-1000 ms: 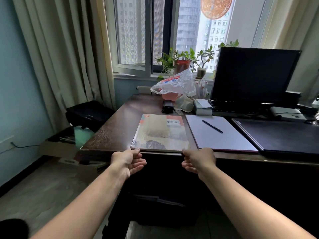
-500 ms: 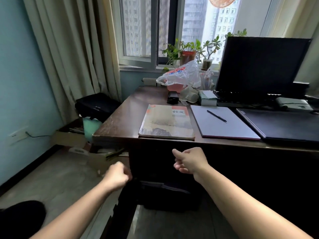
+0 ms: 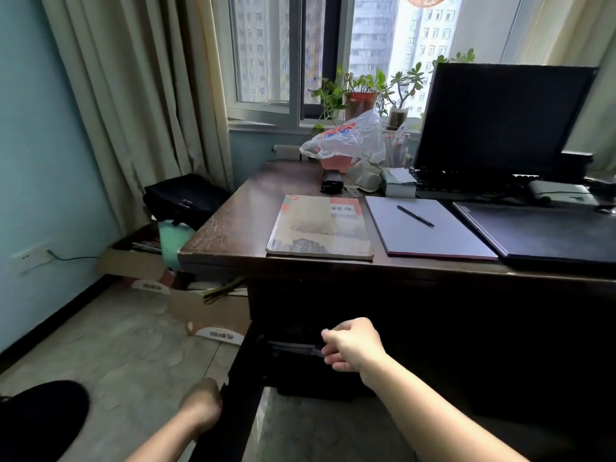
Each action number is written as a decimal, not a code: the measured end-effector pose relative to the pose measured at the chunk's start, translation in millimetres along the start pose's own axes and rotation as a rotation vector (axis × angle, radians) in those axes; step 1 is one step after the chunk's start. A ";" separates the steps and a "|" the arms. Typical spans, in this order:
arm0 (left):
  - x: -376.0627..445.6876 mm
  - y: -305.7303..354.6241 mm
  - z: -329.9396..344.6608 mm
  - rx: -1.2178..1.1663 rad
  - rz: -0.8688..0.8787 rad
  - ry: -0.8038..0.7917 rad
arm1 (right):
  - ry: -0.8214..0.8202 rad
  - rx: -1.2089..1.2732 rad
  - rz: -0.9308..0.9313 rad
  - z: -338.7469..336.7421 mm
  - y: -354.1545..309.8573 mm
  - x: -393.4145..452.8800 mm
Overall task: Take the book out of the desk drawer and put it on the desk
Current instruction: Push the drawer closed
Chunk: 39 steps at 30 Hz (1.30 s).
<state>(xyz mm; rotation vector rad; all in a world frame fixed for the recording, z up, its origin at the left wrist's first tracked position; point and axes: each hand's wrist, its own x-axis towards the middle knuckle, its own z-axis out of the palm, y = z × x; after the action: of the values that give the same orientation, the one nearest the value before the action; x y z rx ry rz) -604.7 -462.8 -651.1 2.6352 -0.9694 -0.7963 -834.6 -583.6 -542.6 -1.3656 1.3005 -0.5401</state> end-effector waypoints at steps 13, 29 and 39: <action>-21.3 44.6 33.3 -0.262 -0.026 -0.145 | -0.421 -0.455 0.219 41.2 99.1 -38.4; 2.7 117.7 102.6 -0.325 0.110 -0.037 | 0.127 -0.030 0.348 -13.7 187.9 8.7; 17.3 176.5 126.1 -0.347 0.028 0.043 | 0.364 0.423 0.495 -45.3 181.4 77.0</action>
<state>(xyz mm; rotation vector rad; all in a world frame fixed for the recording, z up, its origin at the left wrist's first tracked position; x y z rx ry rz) -758.2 -610.4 -695.9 2.3265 -0.7754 -0.8144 -921.6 -629.0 -719.4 -0.5805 1.6364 -0.6857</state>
